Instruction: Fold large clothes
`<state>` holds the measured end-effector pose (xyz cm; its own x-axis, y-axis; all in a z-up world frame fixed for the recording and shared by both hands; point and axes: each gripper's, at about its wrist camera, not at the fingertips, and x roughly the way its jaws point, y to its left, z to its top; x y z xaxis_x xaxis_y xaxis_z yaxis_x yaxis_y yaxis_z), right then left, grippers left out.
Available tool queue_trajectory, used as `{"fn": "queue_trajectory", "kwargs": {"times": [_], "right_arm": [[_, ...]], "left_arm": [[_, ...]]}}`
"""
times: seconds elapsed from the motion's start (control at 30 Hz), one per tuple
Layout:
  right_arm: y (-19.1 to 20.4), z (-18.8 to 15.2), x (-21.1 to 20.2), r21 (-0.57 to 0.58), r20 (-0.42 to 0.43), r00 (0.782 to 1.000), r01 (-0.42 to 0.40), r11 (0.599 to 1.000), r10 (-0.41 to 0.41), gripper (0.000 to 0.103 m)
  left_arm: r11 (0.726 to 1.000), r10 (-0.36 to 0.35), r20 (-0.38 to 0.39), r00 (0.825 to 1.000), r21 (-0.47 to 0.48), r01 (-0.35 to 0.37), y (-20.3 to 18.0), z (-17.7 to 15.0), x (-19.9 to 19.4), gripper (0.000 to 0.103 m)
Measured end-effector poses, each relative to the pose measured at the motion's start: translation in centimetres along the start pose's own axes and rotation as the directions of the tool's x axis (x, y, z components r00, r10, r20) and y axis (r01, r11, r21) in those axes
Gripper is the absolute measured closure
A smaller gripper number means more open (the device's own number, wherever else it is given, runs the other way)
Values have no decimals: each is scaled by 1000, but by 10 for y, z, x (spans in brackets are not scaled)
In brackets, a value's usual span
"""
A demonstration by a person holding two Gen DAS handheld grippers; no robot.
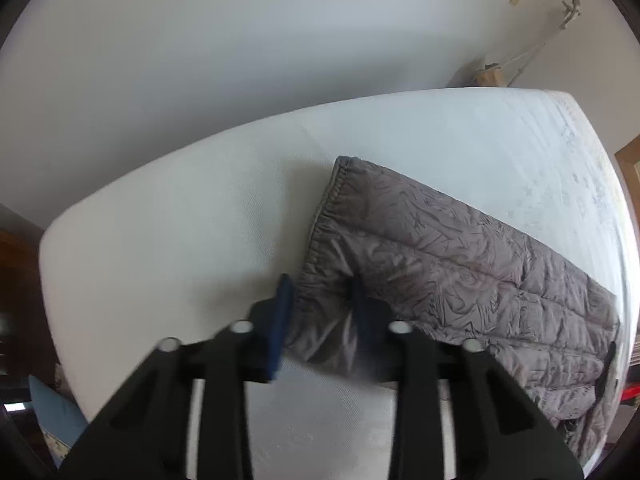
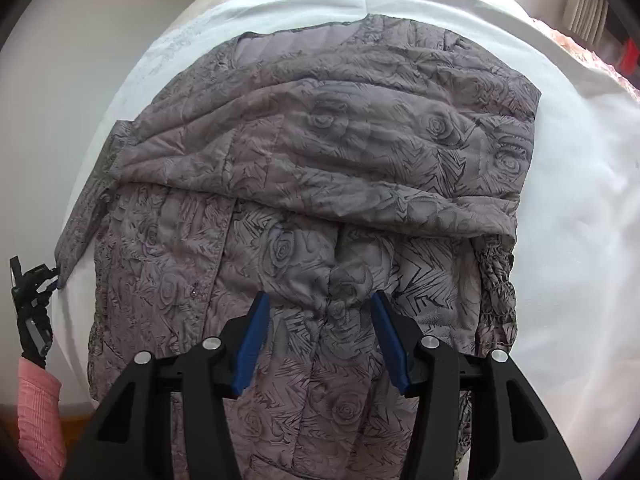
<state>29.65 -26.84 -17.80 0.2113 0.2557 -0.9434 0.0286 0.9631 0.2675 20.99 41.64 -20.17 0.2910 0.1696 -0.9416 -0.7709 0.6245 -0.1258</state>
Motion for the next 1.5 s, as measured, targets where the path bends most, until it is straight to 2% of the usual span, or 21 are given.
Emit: {"fn": "queue_trajectory", "kwargs": {"times": [0.1, 0.27, 0.43, 0.57, 0.67, 0.77, 0.93, 1.07, 1.17, 1.33, 1.5], "right_arm": [[0, 0, -3, -4, 8, 1000, -1, 1000, 1, 50], [-4, -2, -13, 1, 27, 1000, -6, 1000, 6, 50], [-8, -5, -19, 9, 39, 999, -18, 1000, 18, 50], [-11, -9, -21, 14, 40, 999, -24, 1000, 23, 50], [-13, -11, -22, 20, 42, 999, -27, 999, 26, 50], [-17, -13, -23, 29, 47, 999, -29, 999, 28, 50], [-25, -15, -24, 46, 54, 998, -33, 998, 31, 50], [-30, -16, -23, 53, 56, 998, -37, 998, 34, 50], [-32, -17, -22, 58, 55, 998, -39, 998, 35, 50], [-36, -18, -21, 62, 60, 998, -36, 997, 32, 50], [-41, -19, -18, 73, 54, 998, -33, 997, 29, 50]], "left_arm": [[1000, -28, 17, 999, -8, 28, -13, 2, -10, 97], [996, -83, 104, 991, 21, 81, -45, -4, -50, 99], [977, -190, 191, 963, 135, 166, -97, -13, -110, 99], [939, -285, 200, 938, 256, 231, -148, -31, -148, 99], [897, -348, 180, 920, 349, 271, -195, -50, -167, 100], [842, -420, 148, 895, 430, 324, -234, -76, -183, 100], [727, -532, 53, 845, 540, 424, -311, -120, -198, 100], [638, -581, -29, 814, 604, 477, -362, -160, -200, 100], [583, -593, -97, 799, 633, 509, -394, -189, -191, 100], [541, -538, -199, 819, 664, 516, -437, -233, -148, 100], [556, -450, -282, 847, 653, 513, -444, -249, -90, 100]]}}
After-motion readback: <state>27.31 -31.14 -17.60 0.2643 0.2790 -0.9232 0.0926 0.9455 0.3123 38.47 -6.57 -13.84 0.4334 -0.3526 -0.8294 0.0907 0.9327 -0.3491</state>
